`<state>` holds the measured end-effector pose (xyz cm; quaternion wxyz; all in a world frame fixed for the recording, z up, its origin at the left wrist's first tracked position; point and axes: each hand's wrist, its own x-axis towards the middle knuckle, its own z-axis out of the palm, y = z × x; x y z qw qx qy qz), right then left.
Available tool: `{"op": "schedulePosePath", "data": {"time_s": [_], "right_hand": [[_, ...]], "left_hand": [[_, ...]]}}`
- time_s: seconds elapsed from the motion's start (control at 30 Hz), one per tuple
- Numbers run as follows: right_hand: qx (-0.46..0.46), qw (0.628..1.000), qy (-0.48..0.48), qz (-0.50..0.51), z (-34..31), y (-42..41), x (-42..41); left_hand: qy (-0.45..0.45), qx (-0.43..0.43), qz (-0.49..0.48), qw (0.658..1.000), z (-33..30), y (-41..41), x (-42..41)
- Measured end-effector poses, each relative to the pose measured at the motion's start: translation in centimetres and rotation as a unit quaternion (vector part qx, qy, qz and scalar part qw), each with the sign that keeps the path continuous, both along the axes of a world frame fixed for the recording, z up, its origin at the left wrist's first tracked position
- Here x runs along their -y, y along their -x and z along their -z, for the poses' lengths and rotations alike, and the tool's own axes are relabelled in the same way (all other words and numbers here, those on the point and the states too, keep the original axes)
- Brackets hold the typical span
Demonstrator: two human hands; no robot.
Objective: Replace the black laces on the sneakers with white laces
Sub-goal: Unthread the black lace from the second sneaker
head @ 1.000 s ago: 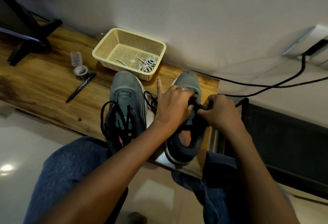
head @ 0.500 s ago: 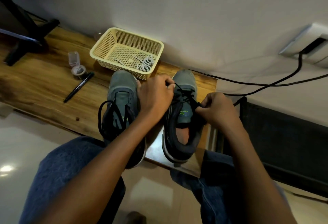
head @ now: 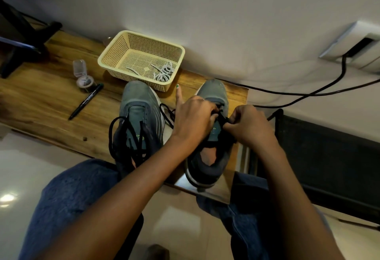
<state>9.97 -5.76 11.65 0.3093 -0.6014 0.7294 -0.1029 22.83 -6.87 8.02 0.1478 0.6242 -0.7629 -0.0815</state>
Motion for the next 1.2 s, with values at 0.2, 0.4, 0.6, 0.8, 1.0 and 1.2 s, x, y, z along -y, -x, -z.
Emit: {"op": "schedulePosePath", "data": {"time_s": [0.2, 0.4, 0.6, 0.8, 1.0, 1.2], "right_hand": [[0.026, 0.999, -0.009, 0.019, -0.1, 0.0, 0.1], [0.008, 1.000, -0.010, 0.012, -0.3, -0.1, 0.1], [-0.002, 1.000, -0.006, 0.005, -0.3, -0.1, 0.1], [0.004, 1.000, -0.006, 0.005, -0.2, -0.2, 0.1], [0.003, 1.000, -0.008, 0.015, -0.2, 0.0, 0.1], [-0.002, 1.000, -0.009, 0.020, -0.1, 0.2, 0.2]], "left_hand": [[0.009, -0.078, -0.083, 0.993, -1.0, -0.8, 0.2], [-0.012, -0.075, -0.136, 0.988, -0.7, -2.1, 0.6], [-0.017, -0.038, -0.001, 0.999, -0.9, -0.9, 0.3], [0.012, -0.021, -0.017, 1.000, -0.8, 0.0, -0.4], [0.008, -0.113, -0.052, 0.992, -0.8, -0.2, -0.4], [0.011, -0.178, -0.101, 0.979, -1.8, -1.6, 0.1]]}}
